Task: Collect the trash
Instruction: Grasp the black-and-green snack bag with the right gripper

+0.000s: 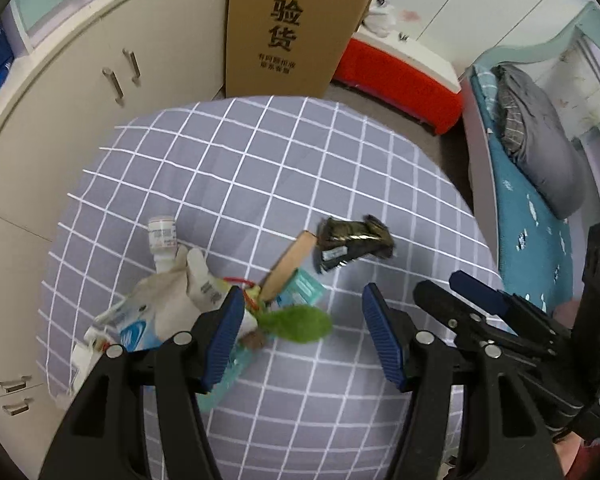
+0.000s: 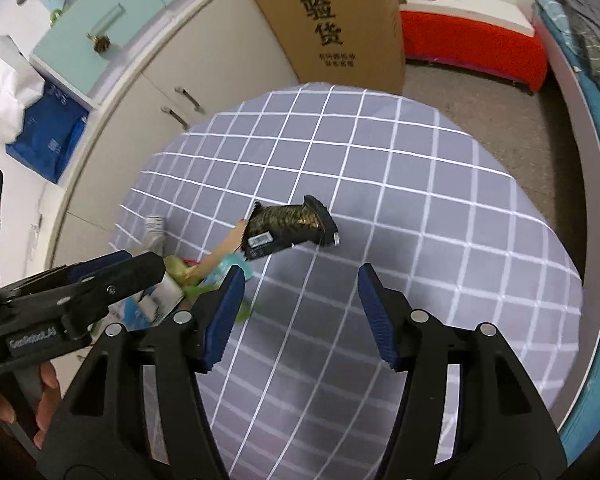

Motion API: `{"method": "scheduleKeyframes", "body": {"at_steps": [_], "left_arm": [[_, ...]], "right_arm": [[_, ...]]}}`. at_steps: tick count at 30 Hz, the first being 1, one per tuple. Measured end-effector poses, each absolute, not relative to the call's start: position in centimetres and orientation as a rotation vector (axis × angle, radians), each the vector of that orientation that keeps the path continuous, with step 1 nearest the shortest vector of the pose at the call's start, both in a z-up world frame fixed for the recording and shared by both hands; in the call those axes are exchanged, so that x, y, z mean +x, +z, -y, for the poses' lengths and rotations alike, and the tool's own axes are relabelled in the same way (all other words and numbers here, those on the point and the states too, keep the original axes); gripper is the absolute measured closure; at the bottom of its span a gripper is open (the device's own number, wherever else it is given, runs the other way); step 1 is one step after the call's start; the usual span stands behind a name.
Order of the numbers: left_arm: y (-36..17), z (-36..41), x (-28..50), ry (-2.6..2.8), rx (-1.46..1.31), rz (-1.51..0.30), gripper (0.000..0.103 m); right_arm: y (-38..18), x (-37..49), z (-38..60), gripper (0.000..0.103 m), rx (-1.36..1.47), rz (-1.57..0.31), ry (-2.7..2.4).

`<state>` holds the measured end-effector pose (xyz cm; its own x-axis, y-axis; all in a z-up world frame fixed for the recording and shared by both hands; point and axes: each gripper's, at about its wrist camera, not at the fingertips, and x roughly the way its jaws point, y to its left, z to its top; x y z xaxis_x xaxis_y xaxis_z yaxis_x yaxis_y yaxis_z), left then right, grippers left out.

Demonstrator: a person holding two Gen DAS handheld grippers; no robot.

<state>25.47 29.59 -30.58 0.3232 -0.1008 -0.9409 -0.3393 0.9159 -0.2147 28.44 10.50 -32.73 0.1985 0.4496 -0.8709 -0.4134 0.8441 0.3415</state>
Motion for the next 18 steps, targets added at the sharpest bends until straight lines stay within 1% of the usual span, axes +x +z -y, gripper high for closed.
{"method": "scheduleKeyframes", "body": {"at_steps": [6, 16, 17, 18], "left_arm": [[-33.0, -30.9, 27.2, 0.166, -0.439, -1.296, 0.043], [-34.4, -31.9, 28.7, 0.162, -0.454, -1.317, 0.043], [-34.5, -31.9, 28.7, 0.162, -0.454, -1.318, 0.043], [-34.6, -31.9, 28.6, 0.16, -0.457, -1.319, 0.043]], "right_arm": [[-35.6, 30.4, -13.0, 0.044, -0.062, -1.254, 0.618], [-37.1, 31.8, -14.8, 0.044, -0.182, -1.219, 0.654], [-37.1, 31.9, -15.0, 0.047, -0.191, -1.214, 0.662], [-37.1, 31.8, -15.2, 0.062, -0.205, -1.209, 0.674]]}}
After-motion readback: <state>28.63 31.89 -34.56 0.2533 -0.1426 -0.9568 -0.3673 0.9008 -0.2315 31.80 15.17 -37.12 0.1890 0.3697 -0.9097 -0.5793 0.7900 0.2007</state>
